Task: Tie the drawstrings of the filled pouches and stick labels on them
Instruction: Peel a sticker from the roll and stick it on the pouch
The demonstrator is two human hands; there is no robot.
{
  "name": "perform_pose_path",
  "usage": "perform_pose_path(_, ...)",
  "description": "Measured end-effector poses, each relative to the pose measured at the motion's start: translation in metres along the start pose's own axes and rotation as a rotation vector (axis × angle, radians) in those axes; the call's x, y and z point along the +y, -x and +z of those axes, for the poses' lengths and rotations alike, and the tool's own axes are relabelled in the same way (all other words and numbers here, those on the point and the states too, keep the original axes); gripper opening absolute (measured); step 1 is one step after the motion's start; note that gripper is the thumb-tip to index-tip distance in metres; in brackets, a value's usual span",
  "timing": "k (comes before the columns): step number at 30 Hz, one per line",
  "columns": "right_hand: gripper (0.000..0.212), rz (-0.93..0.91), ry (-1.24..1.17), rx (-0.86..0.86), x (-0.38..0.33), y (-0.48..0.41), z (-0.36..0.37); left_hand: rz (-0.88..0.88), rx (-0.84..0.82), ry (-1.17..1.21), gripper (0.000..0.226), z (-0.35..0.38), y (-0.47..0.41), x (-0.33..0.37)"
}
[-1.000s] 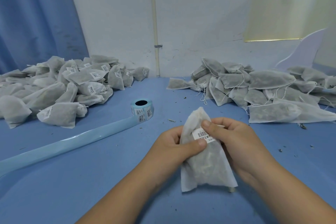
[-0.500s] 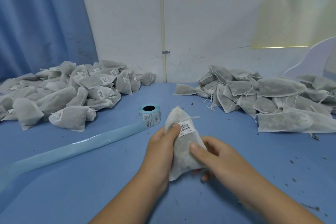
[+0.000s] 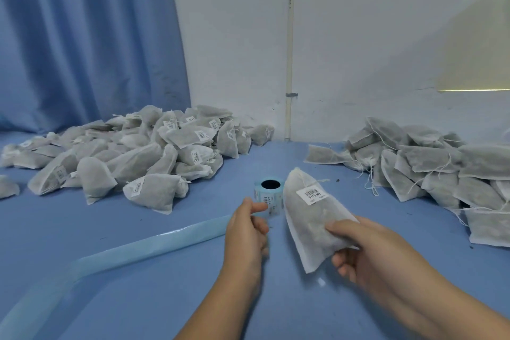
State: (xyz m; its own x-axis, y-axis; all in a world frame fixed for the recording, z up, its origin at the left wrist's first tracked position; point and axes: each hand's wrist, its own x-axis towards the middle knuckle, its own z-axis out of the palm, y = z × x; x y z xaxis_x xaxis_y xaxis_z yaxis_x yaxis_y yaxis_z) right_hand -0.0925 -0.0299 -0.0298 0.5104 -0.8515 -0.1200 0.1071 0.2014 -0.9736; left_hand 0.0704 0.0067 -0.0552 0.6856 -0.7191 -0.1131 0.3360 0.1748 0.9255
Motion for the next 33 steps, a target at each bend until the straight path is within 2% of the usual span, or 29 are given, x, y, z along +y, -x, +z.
perform_pose_path(7,0.011,0.071,-0.17,-0.105,-0.01,-0.039,0.049,-0.005,0.129,0.158,0.045,-0.001,-0.015,-0.004)
perform_pose_path(12,0.008,0.095,-0.108,-0.163,-0.024,-0.083,0.087,-0.024,0.211,0.382,0.041,-0.003,-0.022,0.002)
perform_pose_path(16,0.01,0.125,-0.082,-0.209,-0.047,-0.131,0.132,-0.006,0.258,0.425,0.043,-0.007,-0.031,0.009)
perform_pose_path(19,0.01,-0.001,-0.206,-0.266,-0.091,-0.176,0.175,0.024,0.255,0.403,0.042,-0.008,-0.034,0.01)
perform_pose_path(21,0.002,-0.125,-0.306,-0.239,-0.119,-0.202,0.194,0.034,0.239,0.397,0.042,-0.008,-0.034,0.01)
perform_pose_path(22,0.009,-0.156,-0.315,-0.207,-0.126,-0.21,0.199,0.036,0.23,0.405,0.042,-0.009,-0.034,0.011)
perform_pose_path(23,0.013,-0.167,-0.305,-0.182,-0.128,-0.219,0.199,0.039,0.224,0.417,0.042,-0.011,-0.035,0.012)
perform_pose_path(26,0.003,-0.121,-0.178,-0.158,-0.106,-0.222,0.189,0.048,0.214,0.422,0.042,-0.012,-0.037,0.011)
perform_pose_path(28,0.006,-0.081,-0.114,-0.162,-0.082,-0.219,0.169,0.05,0.193,0.391,0.041,-0.01,-0.037,0.008)
perform_pose_path(33,0.014,-0.013,-0.129,-0.117,-0.048,-0.19,0.105,0.06,0.094,0.321,0.041,-0.003,-0.029,0.0)
